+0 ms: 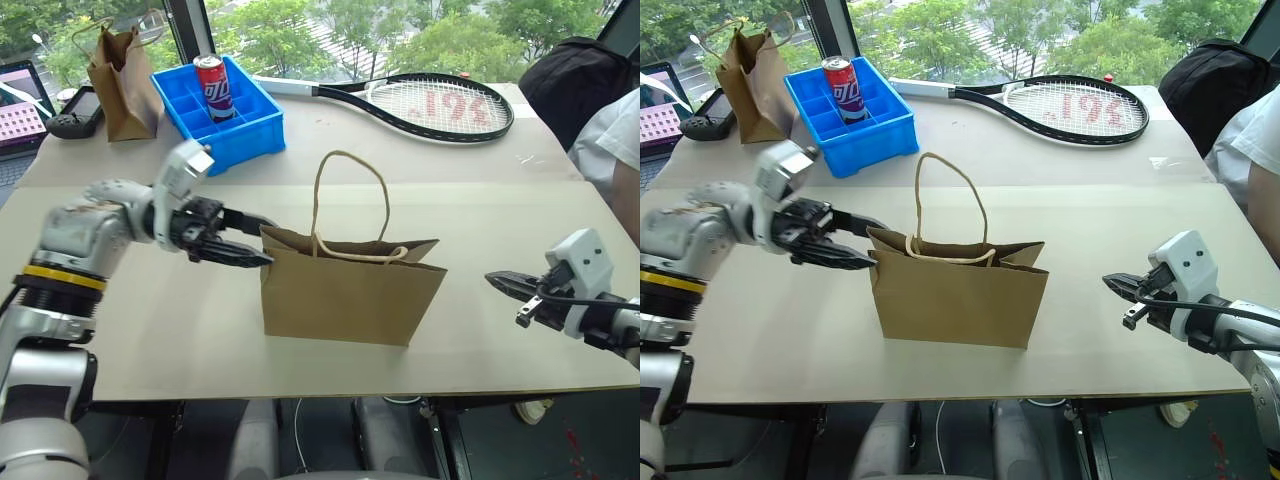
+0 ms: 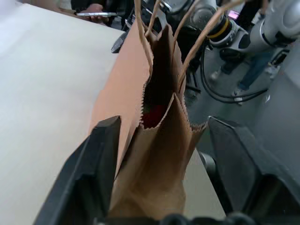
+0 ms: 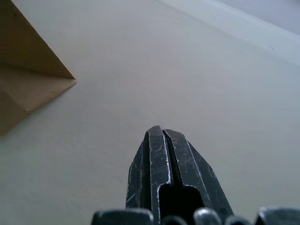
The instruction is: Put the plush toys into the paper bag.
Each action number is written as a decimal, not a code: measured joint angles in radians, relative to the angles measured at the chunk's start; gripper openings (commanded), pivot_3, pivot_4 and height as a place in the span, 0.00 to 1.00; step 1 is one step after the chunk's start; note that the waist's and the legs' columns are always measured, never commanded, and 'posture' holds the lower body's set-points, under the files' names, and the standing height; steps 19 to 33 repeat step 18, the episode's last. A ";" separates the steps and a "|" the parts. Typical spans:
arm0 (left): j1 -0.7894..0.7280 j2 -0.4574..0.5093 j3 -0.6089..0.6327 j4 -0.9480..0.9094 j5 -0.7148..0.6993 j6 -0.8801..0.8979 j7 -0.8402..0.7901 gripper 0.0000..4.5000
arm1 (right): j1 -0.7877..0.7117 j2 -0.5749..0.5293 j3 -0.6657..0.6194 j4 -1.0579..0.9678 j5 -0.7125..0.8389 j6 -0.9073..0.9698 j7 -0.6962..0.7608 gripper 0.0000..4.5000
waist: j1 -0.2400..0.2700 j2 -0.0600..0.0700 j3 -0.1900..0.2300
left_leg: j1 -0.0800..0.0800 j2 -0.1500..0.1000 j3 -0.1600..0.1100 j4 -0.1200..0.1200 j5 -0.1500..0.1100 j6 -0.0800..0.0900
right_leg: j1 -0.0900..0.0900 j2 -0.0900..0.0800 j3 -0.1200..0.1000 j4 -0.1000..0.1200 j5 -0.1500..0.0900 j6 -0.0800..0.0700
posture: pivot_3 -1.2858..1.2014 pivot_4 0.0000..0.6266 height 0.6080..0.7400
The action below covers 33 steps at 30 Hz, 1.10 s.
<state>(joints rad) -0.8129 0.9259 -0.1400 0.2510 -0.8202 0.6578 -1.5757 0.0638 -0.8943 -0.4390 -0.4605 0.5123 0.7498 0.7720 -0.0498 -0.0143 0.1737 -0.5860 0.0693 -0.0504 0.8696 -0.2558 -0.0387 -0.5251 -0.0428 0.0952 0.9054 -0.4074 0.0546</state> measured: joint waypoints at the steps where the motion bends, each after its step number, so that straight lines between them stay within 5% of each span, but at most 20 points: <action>1: 0.026 0.025 0.070 0.000 -0.016 0.044 0.027 0.99 | 0.000 0.000 -0.003 0.022 0.000 -0.011 0.014 0.00 | -0.002 0.000 0.000 | 0.000 0.000 0.000 0.000 0.000 0.000 | 0.000 0.000 0.000 0.000 0.000 0.000 | 0.52 0.24 0.36; 6: 0.185 0.024 0.237 -0.034 -0.038 0.077 0.146 0.99 | -0.010 0.009 -0.006 0.035 0.013 -0.061 0.048 0.00 | 0.002 0.000 0.000 | 0.001 0.000 0.000 0.000 0.000 0.000 | 0.000 0.000 0.000 0.001 0.000 0.000 | 0.52 0.24 0.36; 13: 0.558 -0.079 0.292 -0.143 0.280 -0.226 0.485 0.99 | 0.012 0.122 0.003 0.047 0.009 -0.167 0.050 0.00 | 0.007 0.000 0.000 | 0.000 0.000 0.000 0.001 0.000 0.000 | 0.000 0.000 0.000 0.000 0.000 0.000 | 0.52 0.24 0.36; 17: 0.632 -0.131 0.319 -0.209 0.363 -0.283 0.634 0.99 | 0.038 0.134 0.025 0.065 -0.022 -0.199 0.043 0.00 | 0.015 0.000 0.000 | 0.000 0.000 0.001 0.002 0.000 0.000 | 0.000 -0.001 0.000 0.000 0.000 0.000 | 0.52 0.24 0.36; 33: 0.636 -0.134 0.319 -0.213 0.368 -0.287 0.642 0.99 | 0.038 0.136 0.028 0.067 -0.024 -0.201 0.041 0.00 | 0.014 0.000 0.000 | 0.000 0.000 0.001 0.002 0.000 0.000 | 0.000 -0.001 0.000 0.000 0.000 0.000 | 0.52 0.24 0.36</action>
